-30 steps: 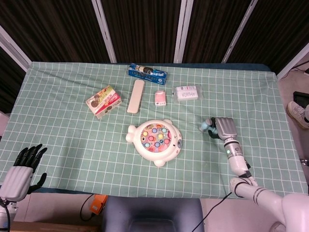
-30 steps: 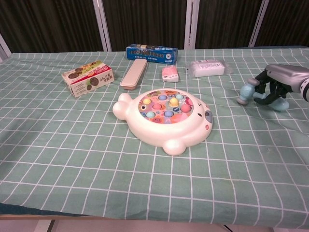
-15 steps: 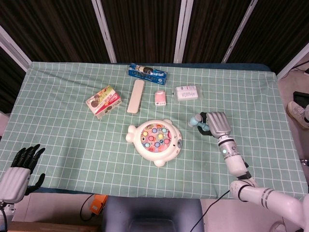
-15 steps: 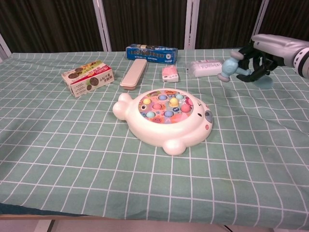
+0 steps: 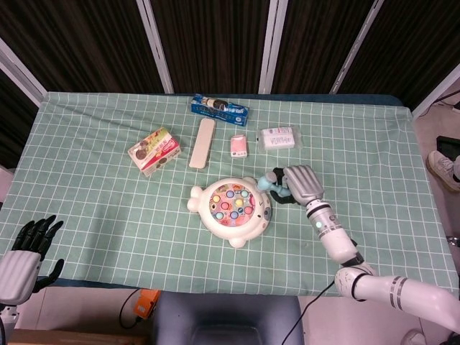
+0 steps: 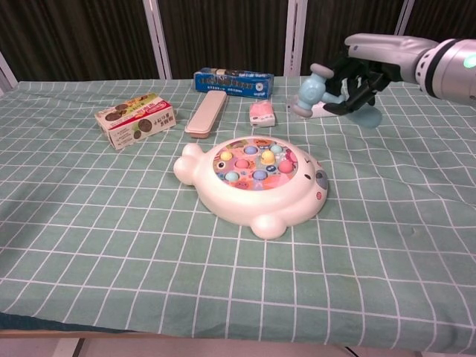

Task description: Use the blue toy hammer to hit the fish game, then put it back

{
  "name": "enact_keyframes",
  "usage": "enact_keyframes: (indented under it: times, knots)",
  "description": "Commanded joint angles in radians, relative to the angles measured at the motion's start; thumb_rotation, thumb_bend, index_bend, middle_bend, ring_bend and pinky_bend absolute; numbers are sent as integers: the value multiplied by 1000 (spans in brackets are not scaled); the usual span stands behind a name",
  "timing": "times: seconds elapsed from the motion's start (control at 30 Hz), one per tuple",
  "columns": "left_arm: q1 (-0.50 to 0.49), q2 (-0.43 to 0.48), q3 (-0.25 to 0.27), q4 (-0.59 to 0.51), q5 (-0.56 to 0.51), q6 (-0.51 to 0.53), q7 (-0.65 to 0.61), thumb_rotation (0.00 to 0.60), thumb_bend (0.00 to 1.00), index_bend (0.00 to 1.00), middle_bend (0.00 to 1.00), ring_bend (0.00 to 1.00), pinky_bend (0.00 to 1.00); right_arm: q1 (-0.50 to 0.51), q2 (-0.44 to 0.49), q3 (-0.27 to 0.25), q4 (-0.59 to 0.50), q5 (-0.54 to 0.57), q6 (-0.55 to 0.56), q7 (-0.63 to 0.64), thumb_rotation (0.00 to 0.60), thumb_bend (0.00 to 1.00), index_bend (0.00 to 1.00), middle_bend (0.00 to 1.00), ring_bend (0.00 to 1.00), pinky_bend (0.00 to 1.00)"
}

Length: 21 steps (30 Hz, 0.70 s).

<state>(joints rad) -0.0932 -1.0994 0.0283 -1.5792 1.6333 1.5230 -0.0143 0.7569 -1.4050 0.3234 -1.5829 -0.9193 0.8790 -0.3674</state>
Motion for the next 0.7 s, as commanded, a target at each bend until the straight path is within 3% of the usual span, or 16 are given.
enact_keyframes:
  times: [0.03,0.27,0.5,0.7]
  knots:
    - [0,1,-2,1,-3,-2,-3,600,414,0,0,0,59,83,7,-25,-77,91,13,-173,600,528,986,696,751,757]
    - [0,6,-1,2,-1,-1,-16,600,414,0,0,0,60,194,-45,-70,-114,271,87,-397,600,528,985,696,751,757]
    - [3,10,-1,5,1,4,-27,600,414,0,0,0,60,248,-91,-95,-87,363,124,-465,600,528,985,696,751,757]
    - [3,10,0,5,3,4,-29,600,414,0,0,0,60,262,-110,-101,-63,377,132,-474,600,528,985,696,751,757]
